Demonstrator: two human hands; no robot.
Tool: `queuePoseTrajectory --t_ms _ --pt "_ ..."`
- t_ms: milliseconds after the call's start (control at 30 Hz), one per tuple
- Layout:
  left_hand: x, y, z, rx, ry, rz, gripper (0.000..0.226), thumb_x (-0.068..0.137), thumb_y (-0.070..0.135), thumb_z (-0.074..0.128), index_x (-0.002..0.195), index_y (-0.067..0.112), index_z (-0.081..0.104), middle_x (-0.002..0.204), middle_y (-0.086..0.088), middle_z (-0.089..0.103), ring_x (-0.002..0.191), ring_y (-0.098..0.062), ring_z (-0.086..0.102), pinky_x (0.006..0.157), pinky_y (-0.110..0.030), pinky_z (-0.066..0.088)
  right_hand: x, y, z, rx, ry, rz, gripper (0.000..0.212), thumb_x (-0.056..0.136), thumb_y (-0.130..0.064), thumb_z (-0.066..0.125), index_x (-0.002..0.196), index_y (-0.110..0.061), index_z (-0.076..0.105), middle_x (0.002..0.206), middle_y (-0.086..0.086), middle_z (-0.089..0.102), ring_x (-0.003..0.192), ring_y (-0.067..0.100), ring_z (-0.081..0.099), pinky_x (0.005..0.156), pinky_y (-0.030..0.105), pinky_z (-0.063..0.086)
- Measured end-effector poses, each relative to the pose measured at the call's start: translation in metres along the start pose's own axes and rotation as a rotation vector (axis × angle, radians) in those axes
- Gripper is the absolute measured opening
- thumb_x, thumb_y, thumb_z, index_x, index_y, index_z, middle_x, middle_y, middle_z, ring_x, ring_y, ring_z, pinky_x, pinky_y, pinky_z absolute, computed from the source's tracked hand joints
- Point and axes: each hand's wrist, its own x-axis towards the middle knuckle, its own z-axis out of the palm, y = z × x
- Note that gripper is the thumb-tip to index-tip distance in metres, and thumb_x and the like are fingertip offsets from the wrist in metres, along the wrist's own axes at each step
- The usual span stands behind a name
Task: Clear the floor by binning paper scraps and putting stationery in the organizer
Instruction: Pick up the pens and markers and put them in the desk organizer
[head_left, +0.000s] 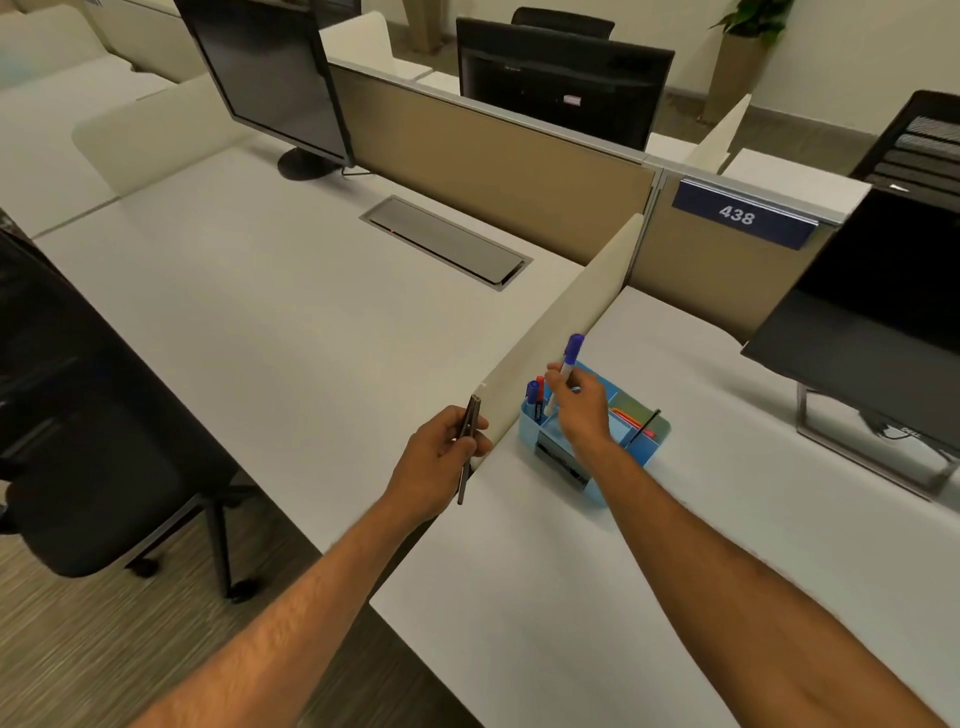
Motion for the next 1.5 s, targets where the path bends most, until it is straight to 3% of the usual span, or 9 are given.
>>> queuePoseTrajectory --t_ms 200,400,533,667,733,900,1167,1367,1500 --pt "-0.001 0.0 0.002 -0.018 0.005 -0.007 0.027 0.097 0.003 0.051 0.107 0.023 0.066 0.101 0.001 0.074 0.097 -0.016 0.073 0.09 -0.035 0.057 0.001 0.01 0.0 -0.261 -0.055 -0.023 0.019 0.091 -0.017 0.065 0.109 -0.011 0.062 0.107 0.01 0.064 0.086 0.017 0.063 0.068 0.026 0.05" --pt "0.004 0.002 0.007 0.004 0.023 -0.013 0.025 0.096 0.006 0.056 0.112 0.02 0.069 0.104 0.013 0.068 0.09 -0.012 0.074 0.081 -0.02 0.056 -0.001 0.012 -0.004 -0.392 -0.084 -0.011 0.028 0.087 -0.014 0.07 0.113 -0.012 0.059 0.117 0.009 0.059 0.096 0.02 0.058 0.079 0.031 0.047" --pt "0.011 0.006 0.019 0.014 0.01 0.006 0.027 0.1 0.008 0.053 0.118 0.02 0.069 0.105 0.01 0.069 0.087 -0.01 0.074 0.079 -0.016 0.053 -0.019 -0.007 -0.018 -0.268 0.067 -0.138 0.038 0.089 -0.025 0.069 0.125 -0.016 0.061 0.116 -0.001 0.055 0.101 0.012 0.055 0.082 0.025 0.047" --pt "0.022 0.013 0.042 0.006 -0.007 0.062 0.027 0.098 0.011 0.057 0.111 0.03 0.071 0.105 0.01 0.072 0.086 -0.008 0.074 0.081 -0.026 0.056 -0.057 -0.031 -0.036 -0.075 -0.218 -0.2 0.023 0.09 -0.02 0.068 0.111 -0.012 0.074 0.102 0.005 0.073 0.07 -0.001 0.063 0.059 0.013 0.045" --pt "0.026 0.019 0.057 0.009 -0.03 0.088 0.027 0.097 0.013 0.059 0.106 0.036 0.07 0.103 0.01 0.074 0.088 -0.011 0.074 0.084 -0.029 0.058 -0.067 -0.037 -0.046 -0.072 -0.259 -0.218 0.021 0.087 -0.017 0.071 0.107 -0.013 0.075 0.096 0.002 0.075 0.072 0.0 0.065 0.061 0.014 0.048" --pt "0.031 0.03 0.101 -0.015 -0.125 0.159 0.026 0.099 0.009 0.058 0.12 0.017 0.071 0.101 0.003 0.075 0.09 -0.01 0.074 0.081 -0.017 0.056 -0.073 -0.04 -0.085 -0.019 -0.168 -0.183 0.009 0.085 -0.011 0.073 0.093 -0.006 0.074 0.076 0.002 0.068 0.054 -0.001 0.056 0.053 0.011 0.042" --pt "0.043 0.034 0.141 -0.087 -0.106 0.109 0.024 0.102 0.022 0.058 0.122 0.025 0.07 0.123 0.002 0.065 0.113 -0.01 0.062 0.084 -0.011 0.044 -0.063 -0.027 -0.171 0.028 0.283 -0.167 0.012 0.094 -0.022 0.063 0.1 -0.017 0.072 0.086 0.0 0.071 0.064 0.011 0.057 0.051 0.026 0.048" --pt "0.055 0.046 0.16 -0.139 -0.072 0.088 0.029 0.097 0.007 0.063 0.123 0.015 0.071 0.119 0.0 0.071 0.109 -0.012 0.066 0.097 -0.023 0.052 -0.051 0.006 -0.174 -0.141 0.218 -0.127 0.012 0.092 -0.021 0.066 0.101 -0.018 0.073 0.089 -0.003 0.07 0.069 0.009 0.057 0.058 0.021 0.048" --pt "0.063 0.043 0.176 -0.08 -0.033 0.139 0.026 0.094 0.003 0.066 0.115 0.015 0.074 0.104 0.004 0.074 0.095 -0.003 0.068 0.085 -0.013 0.054 -0.046 0.025 -0.167 -0.292 0.161 -0.126 0.007 0.088 -0.018 0.07 0.095 -0.016 0.073 0.087 -0.005 0.068 0.074 0.005 0.058 0.063 0.013 0.042"
